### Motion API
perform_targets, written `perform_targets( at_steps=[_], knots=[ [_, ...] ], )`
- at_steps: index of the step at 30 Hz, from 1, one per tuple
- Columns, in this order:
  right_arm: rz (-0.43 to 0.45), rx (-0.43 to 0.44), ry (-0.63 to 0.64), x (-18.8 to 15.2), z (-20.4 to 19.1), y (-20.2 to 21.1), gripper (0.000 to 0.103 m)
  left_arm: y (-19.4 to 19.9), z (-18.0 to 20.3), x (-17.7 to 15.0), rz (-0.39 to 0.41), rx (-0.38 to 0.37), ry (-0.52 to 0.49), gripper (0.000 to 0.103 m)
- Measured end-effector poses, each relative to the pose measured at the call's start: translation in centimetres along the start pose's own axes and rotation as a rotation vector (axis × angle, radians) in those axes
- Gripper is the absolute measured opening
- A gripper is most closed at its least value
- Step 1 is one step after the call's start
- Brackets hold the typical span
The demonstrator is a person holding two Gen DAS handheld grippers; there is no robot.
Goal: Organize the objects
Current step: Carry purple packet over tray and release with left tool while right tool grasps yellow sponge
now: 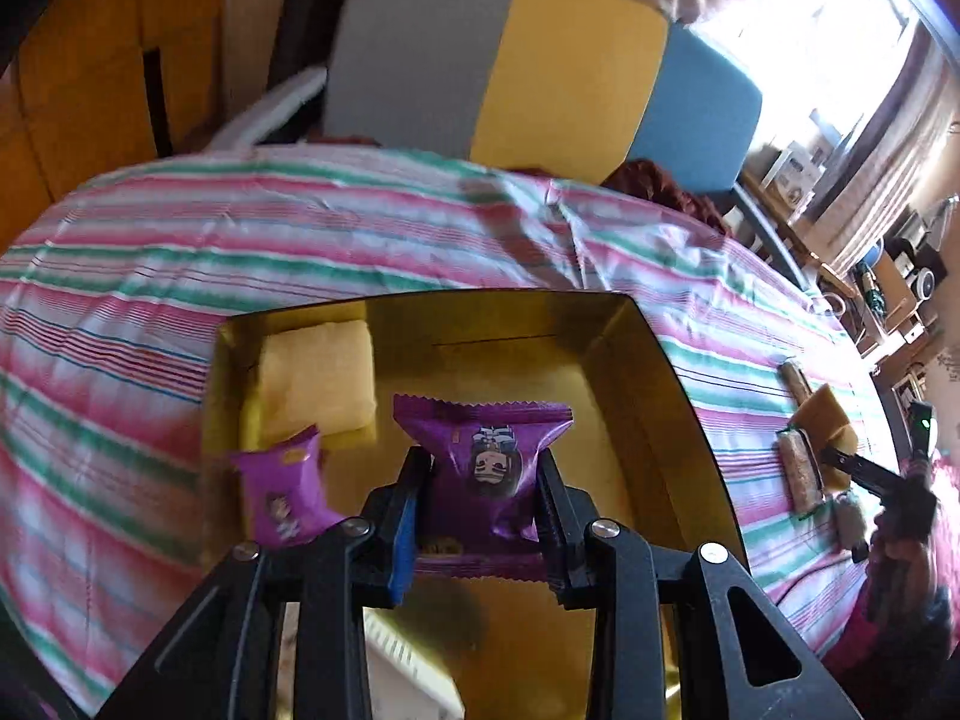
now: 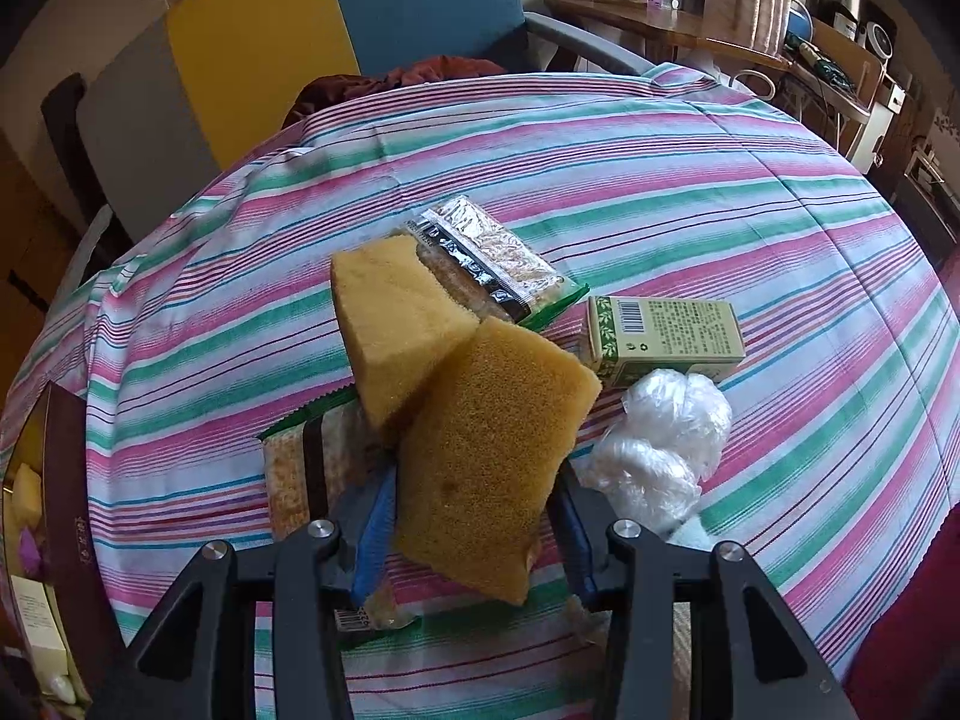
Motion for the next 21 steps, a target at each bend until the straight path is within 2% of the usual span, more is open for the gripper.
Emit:
perform_targets(
  at_steps=[3, 4, 9, 11, 14, 17, 21],
  knots=[
    [-0.002, 0.003, -0.002, 0.1, 0.0, -0.1, 0.047, -3.0, -0.1, 1.8, -0.076, -0.011, 0.019, 0.034],
    [-0.002, 0.002, -0.001, 0.0, 0.0, -0.1, 0.047, -3.9, -0.3, 2.4, -0.089, 0.013, 0.033, 0.034],
    [-0.003, 0.006, 0.006, 0.2, -0.2, -0.1, 0.048, -7.4, -0.7, 4.1, -0.150, 0.027, 0.044, 0.034],
    [-0.003, 0.008, 0.010, 0.2, -0.3, 0.0, 0.048, -8.7, -1.3, 4.6, -0.167, 0.061, 0.046, 0.035],
    [-0.003, 0.006, 0.011, 0.2, -0.3, -0.1, 0.048, -9.8, -2.7, 5.2, -0.168, 0.102, 0.092, 0.040],
    [-0.003, 0.001, 0.012, 0.2, -0.3, -0.1, 0.047, -9.6, -3.5, 5.2, -0.146, 0.102, 0.125, 0.046],
    [0.000, -0.005, 0.013, 0.2, -0.3, -0.1, 0.047, -7.8, -3.1, 4.8, -0.094, 0.100, 0.094, 0.046]
  ],
)
Point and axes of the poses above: each gripper's, at about its wrist camera, not at the fingertips, and y roughly against the way its jaws point, z to its right, x to its top, the point moved 3 cm from there along -y, roughly the way its jaws point, and after that the axes turned 3 degrees about -z, right-handed, at the moved point
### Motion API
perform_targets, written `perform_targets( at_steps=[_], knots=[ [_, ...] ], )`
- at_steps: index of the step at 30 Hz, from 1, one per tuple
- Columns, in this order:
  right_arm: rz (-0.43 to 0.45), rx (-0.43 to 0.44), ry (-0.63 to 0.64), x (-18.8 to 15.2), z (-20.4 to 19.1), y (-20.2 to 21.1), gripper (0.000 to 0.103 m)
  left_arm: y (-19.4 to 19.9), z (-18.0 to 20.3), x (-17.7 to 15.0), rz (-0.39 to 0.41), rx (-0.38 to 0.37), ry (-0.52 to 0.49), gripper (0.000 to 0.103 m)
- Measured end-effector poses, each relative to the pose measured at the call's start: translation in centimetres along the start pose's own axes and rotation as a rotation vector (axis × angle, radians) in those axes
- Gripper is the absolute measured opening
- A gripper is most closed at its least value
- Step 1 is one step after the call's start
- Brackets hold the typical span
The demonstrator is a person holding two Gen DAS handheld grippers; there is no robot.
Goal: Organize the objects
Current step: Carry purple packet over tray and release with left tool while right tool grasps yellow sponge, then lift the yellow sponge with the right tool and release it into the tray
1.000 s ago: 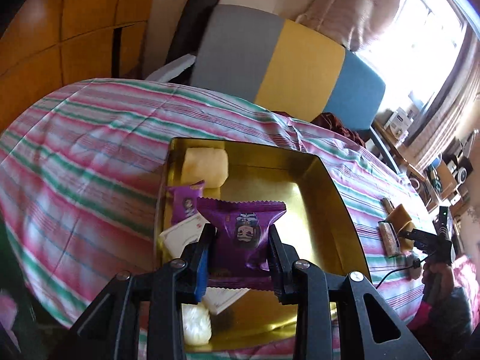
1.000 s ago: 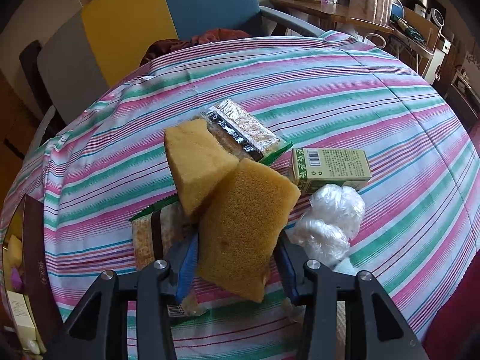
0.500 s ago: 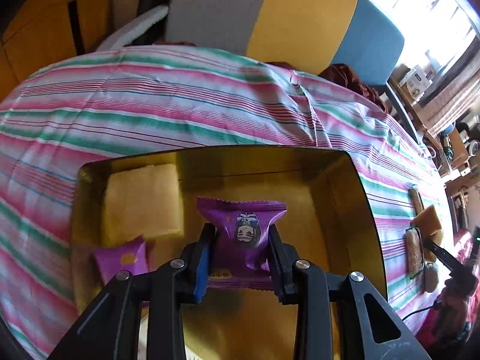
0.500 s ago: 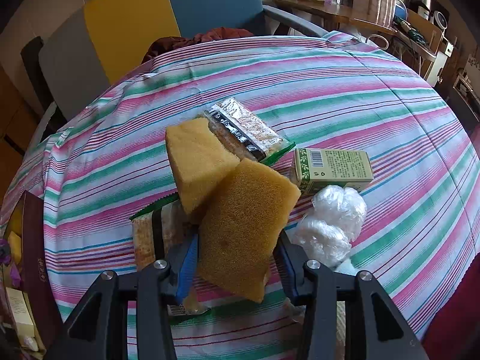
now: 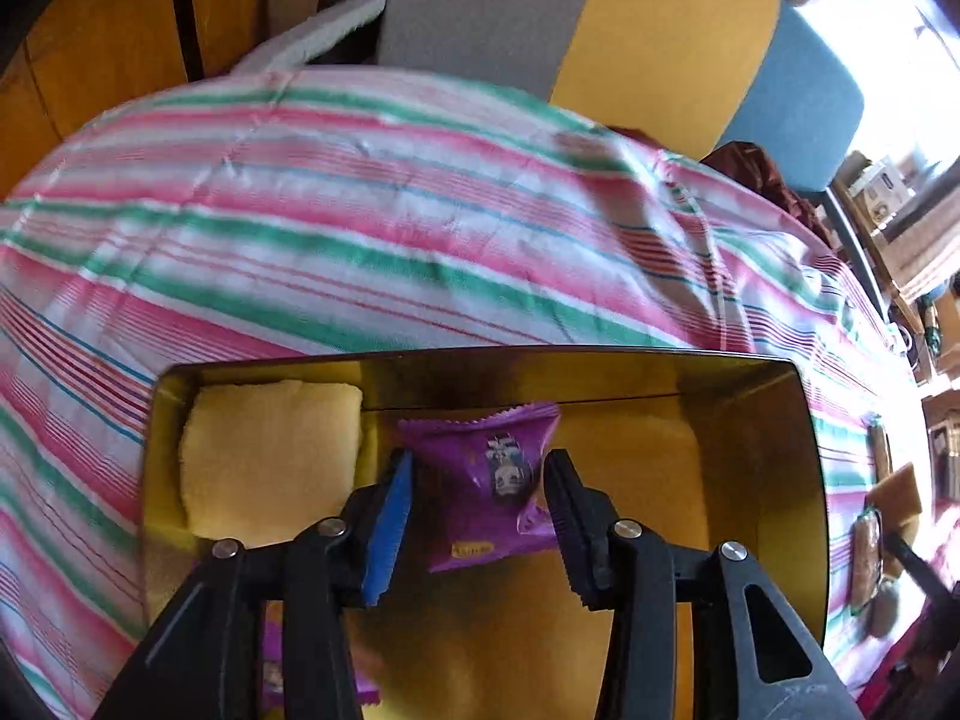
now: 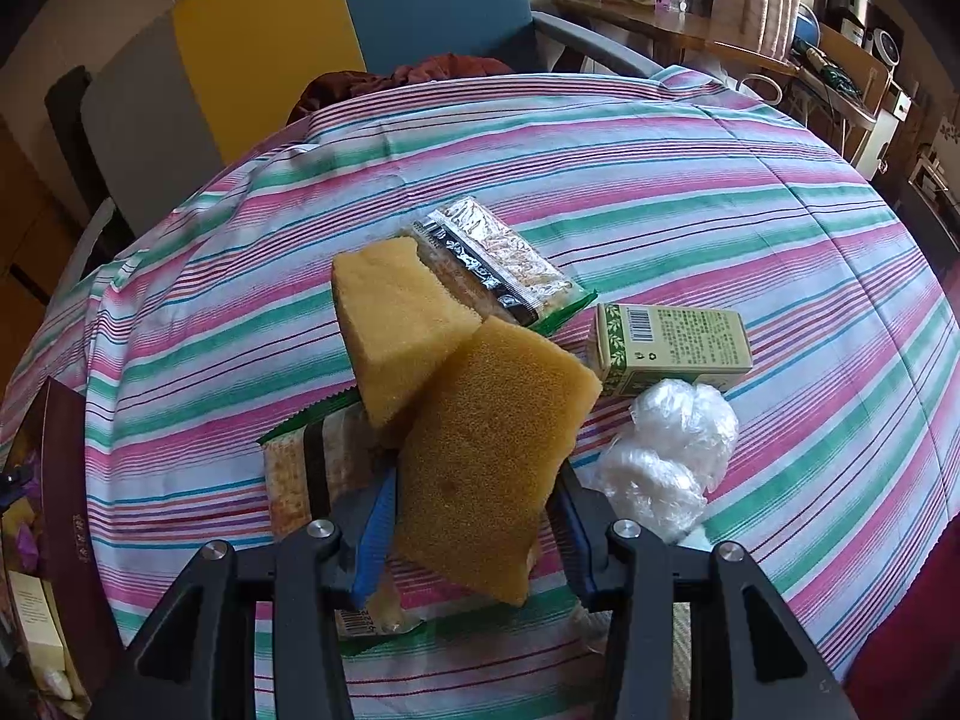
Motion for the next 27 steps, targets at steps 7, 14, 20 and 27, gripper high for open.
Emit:
perform_targets(
  at_steps=[7, 14, 20, 27],
  knots=[
    [0.069, -0.005, -0.006, 0.2, 0.1, 1.4, 0.047, 6.0, 1.2, -2.7, 0.162, -0.011, -0.060, 0.058],
    [0.183, -0.012, -0.027, 0.5, 0.5, 4.1, 0.047, 11.4, 2.0, -8.6, 0.300, 0.054, -0.124, 0.061],
    [0.267, 0.004, -0.039, 0.6, 0.6, 6.1, 0.047, 12.8, 1.1, -12.1, 0.336, 0.080, -0.110, 0.061],
    [0.339, 0.050, 0.021, 0.1, -1.7, 9.3, 0.047, 13.5, 0.0, -14.4, 0.349, 0.107, -0.105, 0.064]
  ],
)
Point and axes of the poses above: each gripper's, at about its wrist camera, not at the fingertips, and y roughly against the way its jaws point, z to its right, x to its top, the point moved 3 cm from there along -y, roughly the way its jaws point, and after that the axes turned 3 degrees about -z, right-handed, at the moved point
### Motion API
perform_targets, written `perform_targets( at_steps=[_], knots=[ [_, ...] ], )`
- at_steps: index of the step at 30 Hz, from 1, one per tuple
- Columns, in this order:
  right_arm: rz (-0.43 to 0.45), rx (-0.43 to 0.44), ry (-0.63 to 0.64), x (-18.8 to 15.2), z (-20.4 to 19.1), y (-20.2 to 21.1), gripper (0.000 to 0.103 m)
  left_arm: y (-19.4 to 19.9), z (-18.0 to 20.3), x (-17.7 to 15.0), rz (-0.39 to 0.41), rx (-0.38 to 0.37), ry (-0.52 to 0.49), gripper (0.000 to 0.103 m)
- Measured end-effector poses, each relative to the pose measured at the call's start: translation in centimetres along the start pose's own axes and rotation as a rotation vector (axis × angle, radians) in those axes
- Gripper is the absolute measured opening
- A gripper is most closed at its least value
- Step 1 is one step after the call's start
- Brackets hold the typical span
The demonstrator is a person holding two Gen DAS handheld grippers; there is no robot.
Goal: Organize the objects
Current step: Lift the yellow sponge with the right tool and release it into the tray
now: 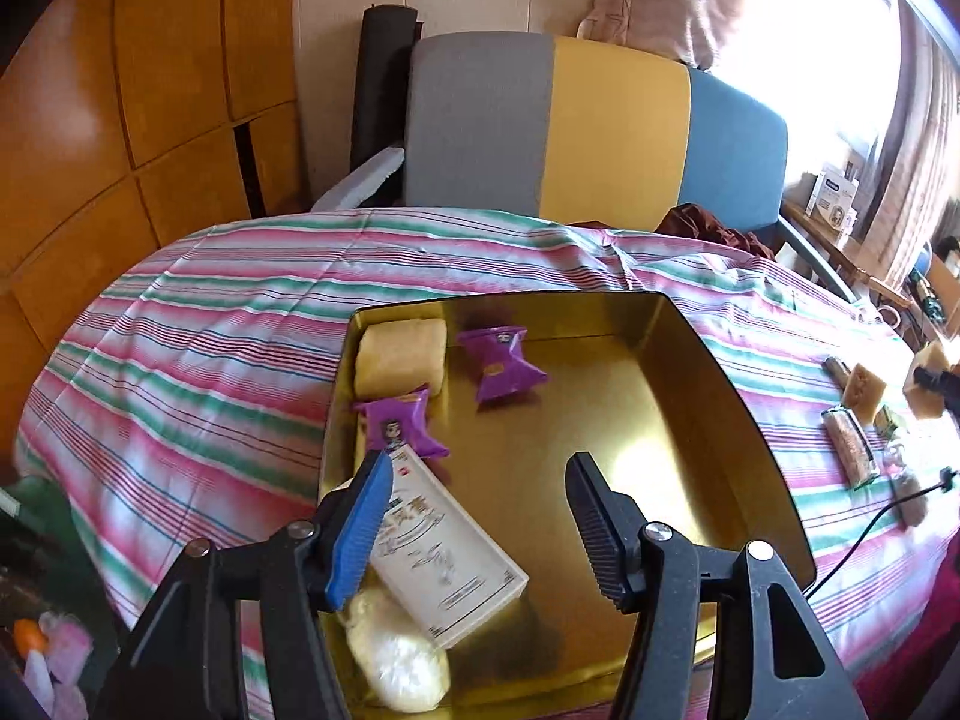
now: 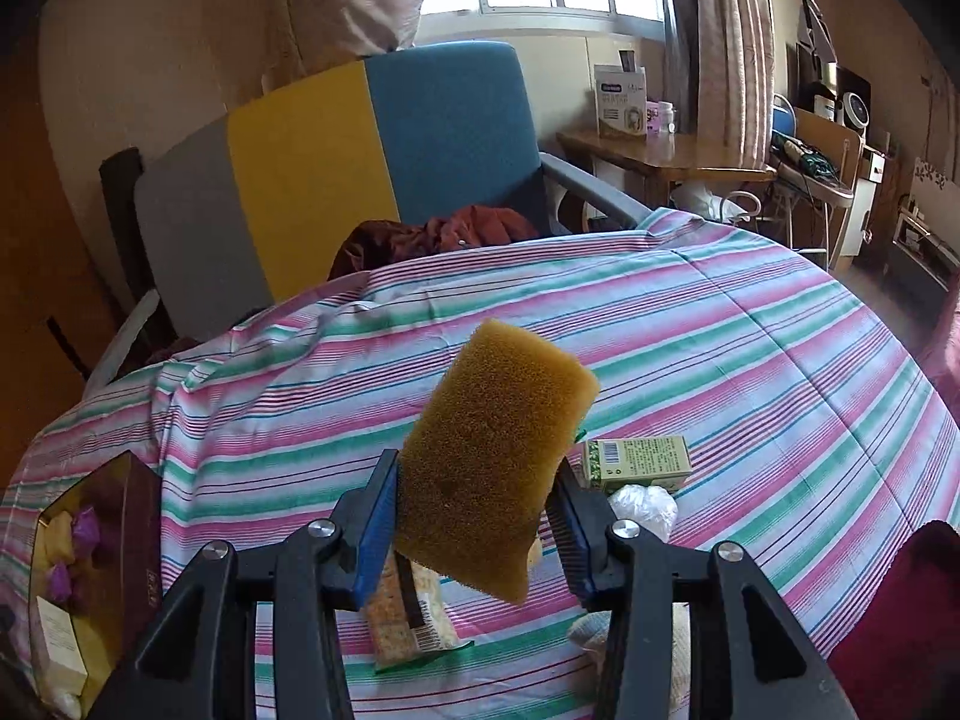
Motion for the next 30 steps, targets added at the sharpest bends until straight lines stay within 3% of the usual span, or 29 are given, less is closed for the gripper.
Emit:
perform_targets(
  at_steps=[9, 22, 27, 30],
  knots=[
    [-0.043, 0.179, 0.114, -0.7, -7.9, 2.2, 0.047, 0.4, -1.0, -1.1, -0.003, -0.016, 0.035, 0.066],
    [-0.364, 0.556, 0.324, -7.7, -24.8, 0.3, 0.047, 1.7, -4.2, -1.9, 0.025, -0.005, 0.126, 0.066],
    [-0.480, 0.586, 0.398, -10.8, -31.9, -2.2, 0.047, 2.4, -7.3, -2.6, 0.035, 0.030, 0.186, 0.066],
    [-0.532, 0.557, 0.441, -12.7, -35.5, -3.8, 0.047, 2.5, -8.9, -3.3, 0.027, 0.046, 0.222, 0.066]
  ],
)
Point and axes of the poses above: each gripper's, at about its wrist camera, not at the fingertips, and y roughly against the way its jaws point, z to its right, x to its top, the point moved 3 cm from there along -y, roughly the way its jaws point, and after that the axes turned 3 degrees about -z, right-handed, at the moved point
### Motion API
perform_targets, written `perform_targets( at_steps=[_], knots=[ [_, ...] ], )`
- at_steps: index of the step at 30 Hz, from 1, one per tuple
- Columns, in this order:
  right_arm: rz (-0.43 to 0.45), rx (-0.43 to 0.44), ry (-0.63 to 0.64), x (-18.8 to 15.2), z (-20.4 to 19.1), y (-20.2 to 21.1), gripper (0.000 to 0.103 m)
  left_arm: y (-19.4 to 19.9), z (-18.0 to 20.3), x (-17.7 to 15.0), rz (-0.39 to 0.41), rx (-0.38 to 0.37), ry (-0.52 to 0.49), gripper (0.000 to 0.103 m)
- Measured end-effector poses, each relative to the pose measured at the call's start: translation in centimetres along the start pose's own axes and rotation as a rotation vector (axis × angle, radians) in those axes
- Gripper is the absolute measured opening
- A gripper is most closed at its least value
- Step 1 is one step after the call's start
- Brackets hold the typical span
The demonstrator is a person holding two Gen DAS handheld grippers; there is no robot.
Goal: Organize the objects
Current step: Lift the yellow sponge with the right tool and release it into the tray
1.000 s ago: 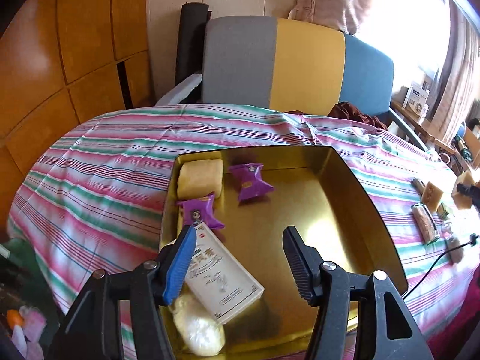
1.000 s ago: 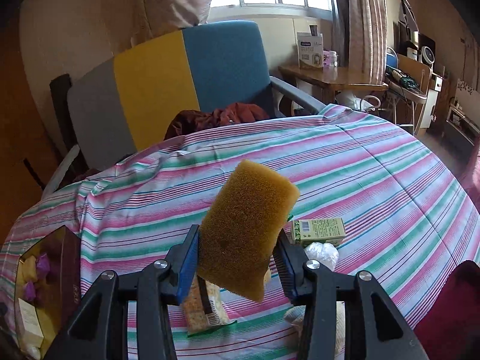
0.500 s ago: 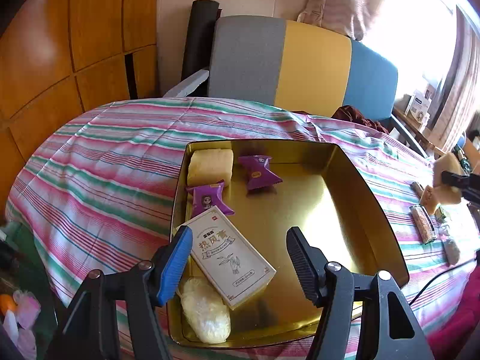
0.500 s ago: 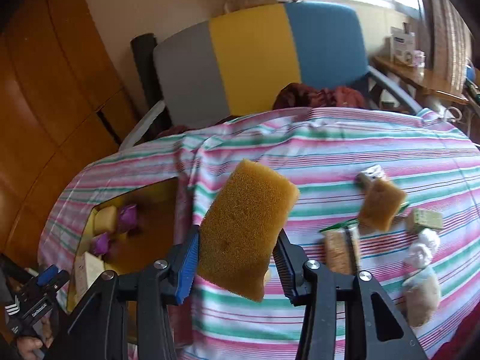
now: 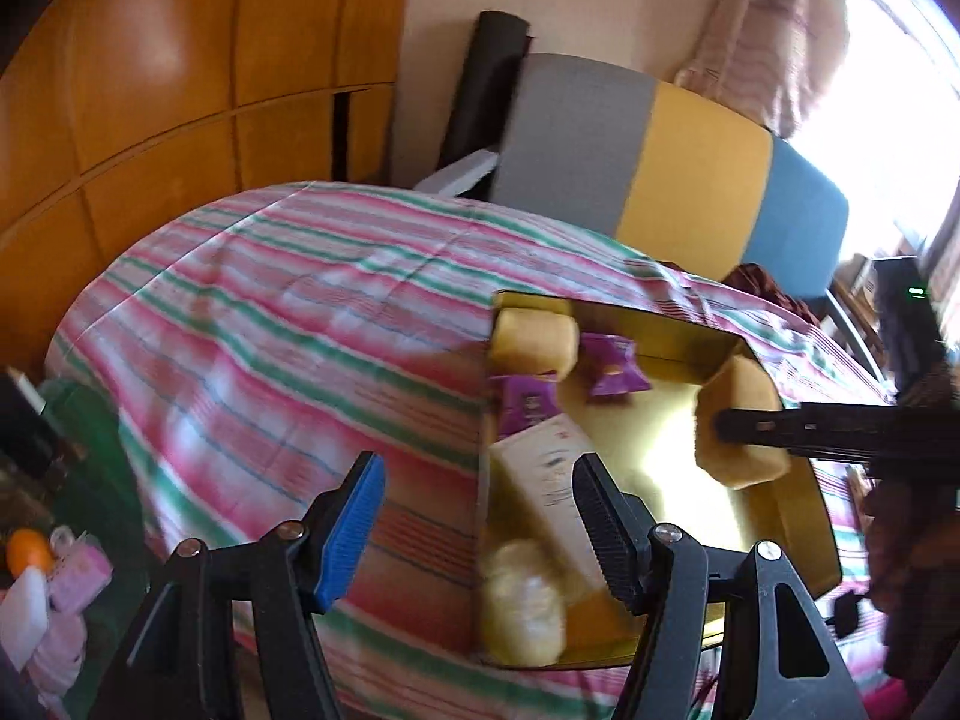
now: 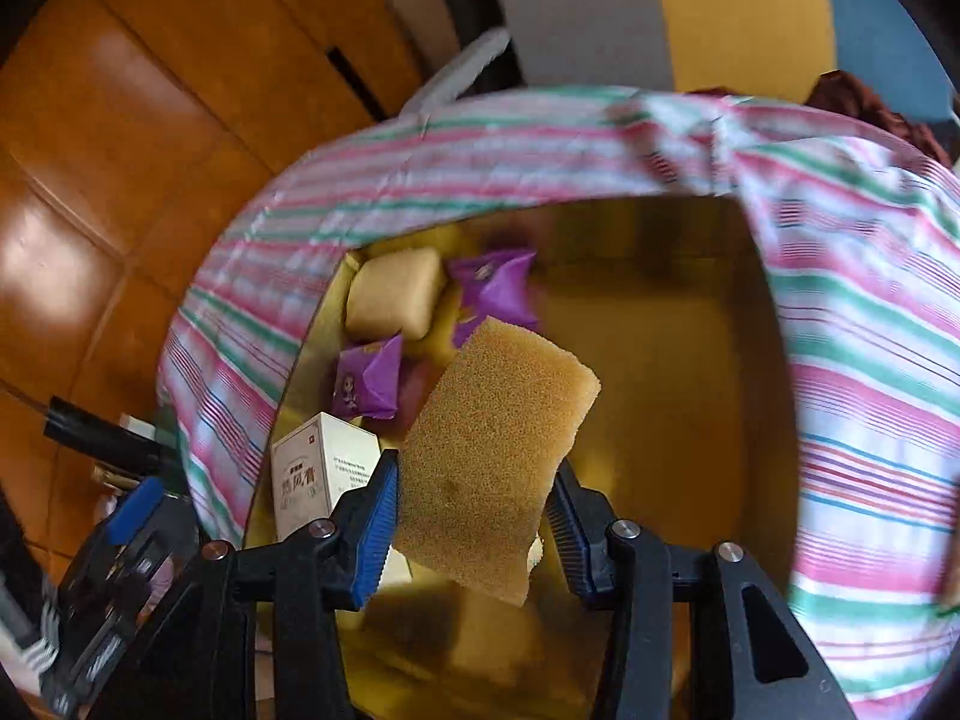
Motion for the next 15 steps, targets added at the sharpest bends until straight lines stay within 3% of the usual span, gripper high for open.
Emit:
perform_targets(
  at_steps=[6, 9, 12, 15],
  knots=[
    [-0.100, -0.066, 0.036, 1.0, -3.3, -5.9, 0.047, -0.7, -2.4, -1.0, -0.031, 0.018, 0.050, 0.066],
    [-0.098, -0.091, 0.057, 1.2, -4.2, -7.0, 0.047, -1.1, -2.9, -1.3, -0.041, 0.018, 0.062, 0.066],
    [-0.110, -0.084, 0.075, 1.3, -5.0, -7.4, 0.048, -1.3, -3.1, -1.5, -0.048, 0.016, 0.065, 0.066],
    [-0.114, -0.019, 0.060, 1.3, -4.8, -7.3, 0.055, -1.5, -3.1, -1.6, -0.054, 0.016, 0.066, 0.066]
  ],
)
Point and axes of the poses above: each gripper's, at about its wrist camera, not at the fingertips, and y roughly against the way its jaws point, z to its right, x to its top, the point moved 3 cm from there along -y, roughly the way its jaws point, and after that the axes turned 3 degrees about -z, right-handed, at the moved point
